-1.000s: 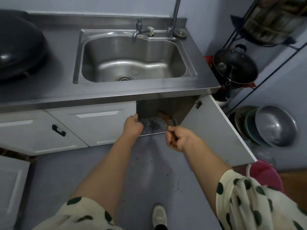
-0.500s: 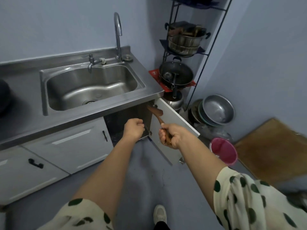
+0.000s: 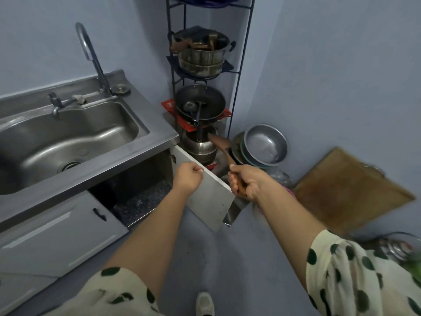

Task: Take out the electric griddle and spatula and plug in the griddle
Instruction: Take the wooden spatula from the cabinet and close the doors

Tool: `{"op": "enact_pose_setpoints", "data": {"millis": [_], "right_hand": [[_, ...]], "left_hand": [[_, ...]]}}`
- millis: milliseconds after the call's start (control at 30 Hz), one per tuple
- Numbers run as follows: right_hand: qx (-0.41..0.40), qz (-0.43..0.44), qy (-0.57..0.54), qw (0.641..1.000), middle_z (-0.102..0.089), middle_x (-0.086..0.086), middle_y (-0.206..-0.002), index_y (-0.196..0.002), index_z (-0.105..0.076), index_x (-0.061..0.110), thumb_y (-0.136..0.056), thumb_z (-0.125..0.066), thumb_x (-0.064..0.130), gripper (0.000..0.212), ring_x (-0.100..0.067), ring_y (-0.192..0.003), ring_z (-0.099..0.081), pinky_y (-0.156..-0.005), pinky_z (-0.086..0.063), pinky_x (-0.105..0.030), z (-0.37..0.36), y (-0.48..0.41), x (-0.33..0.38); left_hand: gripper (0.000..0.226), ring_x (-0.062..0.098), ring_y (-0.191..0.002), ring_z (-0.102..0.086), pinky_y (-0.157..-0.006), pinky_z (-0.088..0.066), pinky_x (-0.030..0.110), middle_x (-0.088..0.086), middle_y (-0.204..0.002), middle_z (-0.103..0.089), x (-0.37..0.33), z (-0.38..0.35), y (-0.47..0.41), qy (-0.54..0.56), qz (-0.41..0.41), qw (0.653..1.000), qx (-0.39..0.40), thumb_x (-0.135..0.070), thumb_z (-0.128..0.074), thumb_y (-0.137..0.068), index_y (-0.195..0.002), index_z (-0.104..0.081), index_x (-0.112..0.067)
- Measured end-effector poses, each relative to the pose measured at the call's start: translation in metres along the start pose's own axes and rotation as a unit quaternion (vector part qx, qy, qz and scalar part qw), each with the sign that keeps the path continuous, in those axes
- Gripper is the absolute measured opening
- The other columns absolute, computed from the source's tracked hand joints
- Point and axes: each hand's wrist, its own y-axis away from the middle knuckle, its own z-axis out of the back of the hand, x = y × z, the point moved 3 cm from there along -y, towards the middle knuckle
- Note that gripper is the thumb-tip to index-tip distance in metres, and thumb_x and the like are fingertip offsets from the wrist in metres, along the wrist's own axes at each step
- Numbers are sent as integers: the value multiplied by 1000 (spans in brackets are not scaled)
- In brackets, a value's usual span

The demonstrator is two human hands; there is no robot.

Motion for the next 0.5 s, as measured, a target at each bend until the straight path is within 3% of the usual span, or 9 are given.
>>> {"op": "enact_pose_setpoints", "data": {"millis": [133, 300, 500], "right_hand": [[-29, -5, 9, 1000, -42, 1, -55, -69, -49, 12, -100, -47, 21, 32, -8, -39, -37, -31, -33, -14, 33, -30, 16], [-39, -26, 19, 999, -46, 3, -44, -69, -52, 13, -99, -49, 23, 31, -8, -31, -41, -31, -35, -15, 61, -77, 21], [-53, -64, 33, 996, -51, 2, -42, -76, -57, 12, -95, -55, 24, 23, -10, -31, -45, -35, -40, -16, 83, -120, 16]], "left_hand": [[18, 26, -92, -65, -88, -54, 41, 12, -93, -69, -5, -45, -32, -69, -32, 997, 28, -12, -53, -91, -95, -70, -8], [25, 24, -100, -61, -89, -48, 33, 12, -110, -67, 6, -98, -68, -198, -73, 974, 80, -13, -48, -96, -110, -68, -9], [23, 26, -101, -60, -94, -49, 41, 11, -111, -63, 16, -142, -92, -384, -133, 897, 175, -16, -43, -97, -111, -60, -11]]}}
